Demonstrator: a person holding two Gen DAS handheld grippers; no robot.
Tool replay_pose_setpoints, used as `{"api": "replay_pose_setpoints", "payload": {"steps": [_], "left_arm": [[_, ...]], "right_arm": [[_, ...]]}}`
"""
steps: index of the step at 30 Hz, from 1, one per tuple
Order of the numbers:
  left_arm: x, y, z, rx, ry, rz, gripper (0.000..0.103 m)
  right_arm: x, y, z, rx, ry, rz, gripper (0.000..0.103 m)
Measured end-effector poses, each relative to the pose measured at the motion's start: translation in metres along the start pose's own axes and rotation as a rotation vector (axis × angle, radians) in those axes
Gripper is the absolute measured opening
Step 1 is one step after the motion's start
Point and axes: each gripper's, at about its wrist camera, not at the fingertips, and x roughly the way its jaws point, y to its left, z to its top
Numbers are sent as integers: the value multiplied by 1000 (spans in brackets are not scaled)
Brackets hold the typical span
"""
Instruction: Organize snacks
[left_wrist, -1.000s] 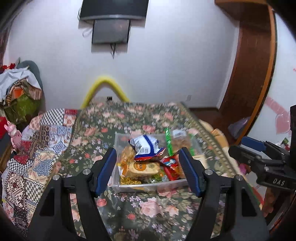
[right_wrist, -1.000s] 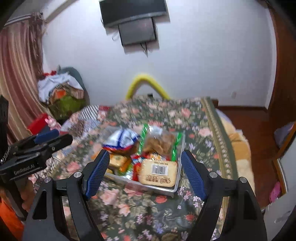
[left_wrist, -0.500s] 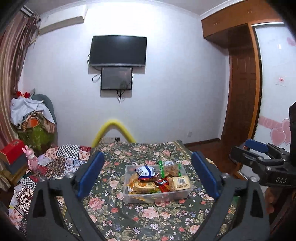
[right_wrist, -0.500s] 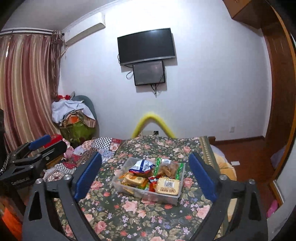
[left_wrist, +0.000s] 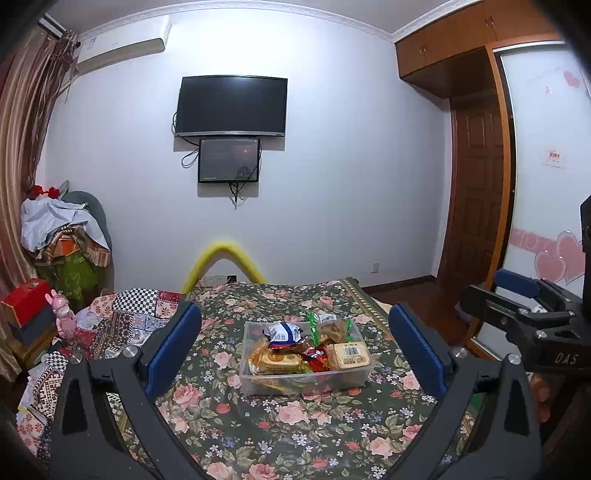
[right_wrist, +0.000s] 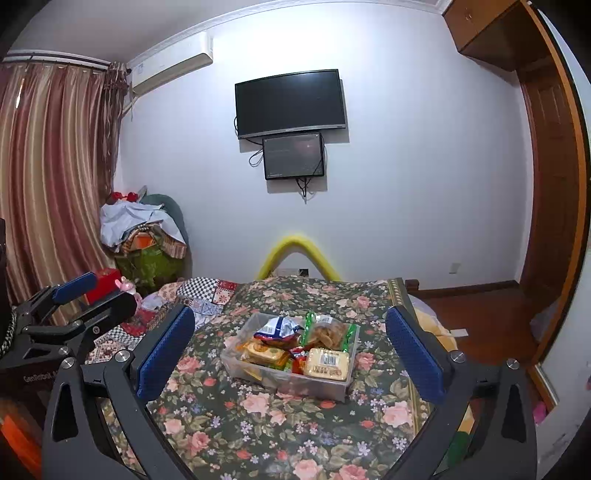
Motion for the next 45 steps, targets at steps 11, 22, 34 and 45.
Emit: {"api": "replay_pose_setpoints", "payload": {"steps": [11,22,34,45], "left_arm": [[-4,-3,-1,-2,-4,-3,103],[-5,-5,-2,4,-7,-7,103],[-7,-4,-3,3,-13,-11,103],[-8,-3,-3,-5,-18,-23,103]], "right_arm": [[-4,0,-4,9,-2,3,103],[-9,2,-4,14,-12,-2,103],[-10,4,-6,0,-7,-10,103],[-12,2,-3,3,-19,-12,103]]}}
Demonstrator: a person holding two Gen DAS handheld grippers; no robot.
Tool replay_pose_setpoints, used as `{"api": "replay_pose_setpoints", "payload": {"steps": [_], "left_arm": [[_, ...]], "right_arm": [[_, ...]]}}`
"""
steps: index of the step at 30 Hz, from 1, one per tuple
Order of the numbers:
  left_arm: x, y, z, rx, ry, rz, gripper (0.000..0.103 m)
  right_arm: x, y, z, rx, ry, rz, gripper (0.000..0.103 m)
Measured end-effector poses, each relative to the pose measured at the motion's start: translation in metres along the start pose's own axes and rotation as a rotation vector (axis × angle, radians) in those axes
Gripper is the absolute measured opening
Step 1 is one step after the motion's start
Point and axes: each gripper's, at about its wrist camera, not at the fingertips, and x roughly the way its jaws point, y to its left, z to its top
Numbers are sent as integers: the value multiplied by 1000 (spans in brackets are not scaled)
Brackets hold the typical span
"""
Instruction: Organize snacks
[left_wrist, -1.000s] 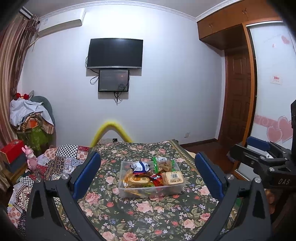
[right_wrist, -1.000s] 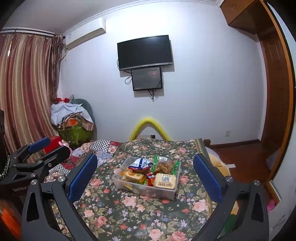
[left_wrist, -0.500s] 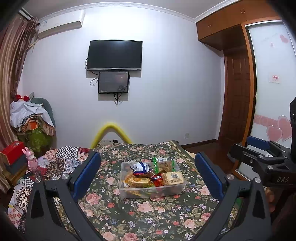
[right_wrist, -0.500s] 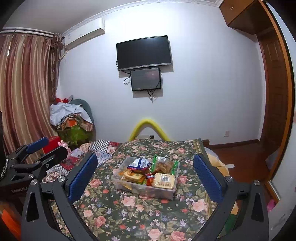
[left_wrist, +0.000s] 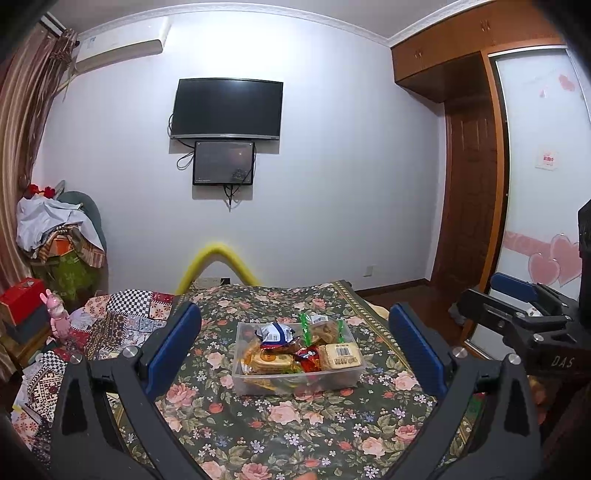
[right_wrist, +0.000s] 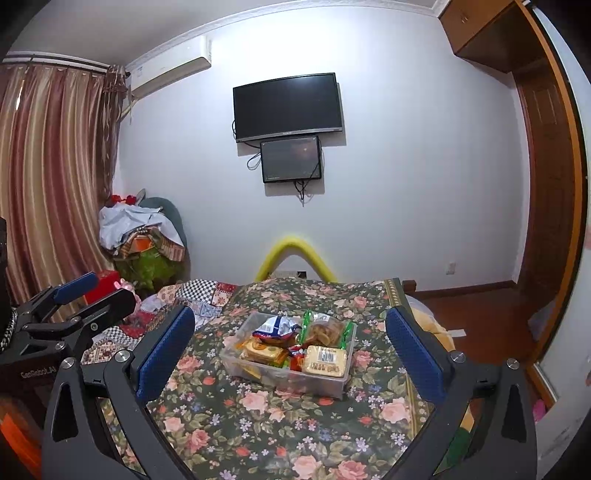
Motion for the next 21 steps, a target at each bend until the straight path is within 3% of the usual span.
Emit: {"api": "replay_pose_setpoints", "payload": {"steps": [21], "left_arm": [[4,-2,-3,-3,26,-32,103]], "right_arm": [[2,0,0,-3,4,1,103]]}}
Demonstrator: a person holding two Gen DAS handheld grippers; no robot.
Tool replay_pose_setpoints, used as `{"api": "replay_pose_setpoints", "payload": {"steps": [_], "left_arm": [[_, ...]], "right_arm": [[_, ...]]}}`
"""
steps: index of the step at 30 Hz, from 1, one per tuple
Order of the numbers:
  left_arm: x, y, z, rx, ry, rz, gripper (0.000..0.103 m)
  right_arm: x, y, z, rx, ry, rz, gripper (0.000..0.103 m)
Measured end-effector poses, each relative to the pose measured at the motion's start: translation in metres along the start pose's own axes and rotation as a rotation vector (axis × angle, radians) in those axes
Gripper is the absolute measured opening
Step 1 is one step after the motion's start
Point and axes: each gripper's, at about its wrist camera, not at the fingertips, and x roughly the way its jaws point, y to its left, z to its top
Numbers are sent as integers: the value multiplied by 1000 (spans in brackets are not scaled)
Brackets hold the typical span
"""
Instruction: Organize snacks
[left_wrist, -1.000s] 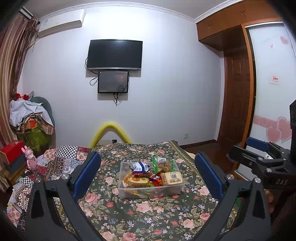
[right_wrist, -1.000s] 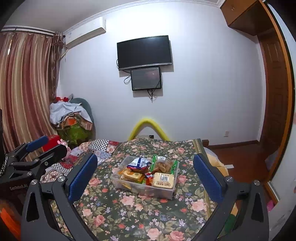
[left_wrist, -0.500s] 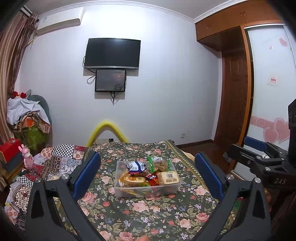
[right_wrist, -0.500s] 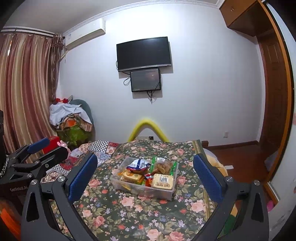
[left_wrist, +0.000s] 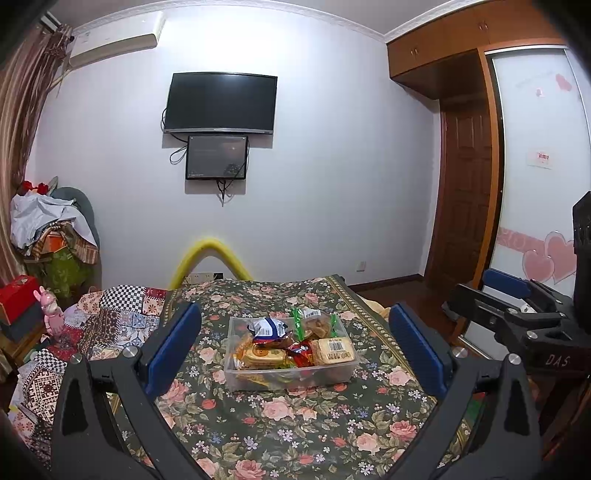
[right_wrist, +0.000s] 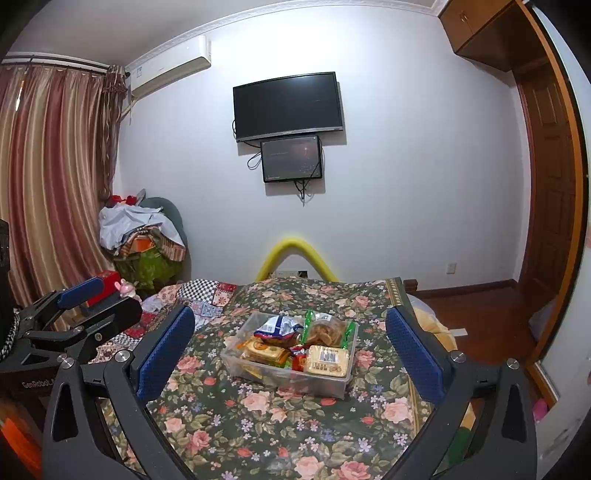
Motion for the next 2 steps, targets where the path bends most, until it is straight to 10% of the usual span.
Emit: {"api": "replay_pose_setpoints", "payload": {"steps": [2], "left_arm": [[0,1,0,-1,2,1,103]], "right_arm": [[1,0,0,-2,2,-1,103]]}}
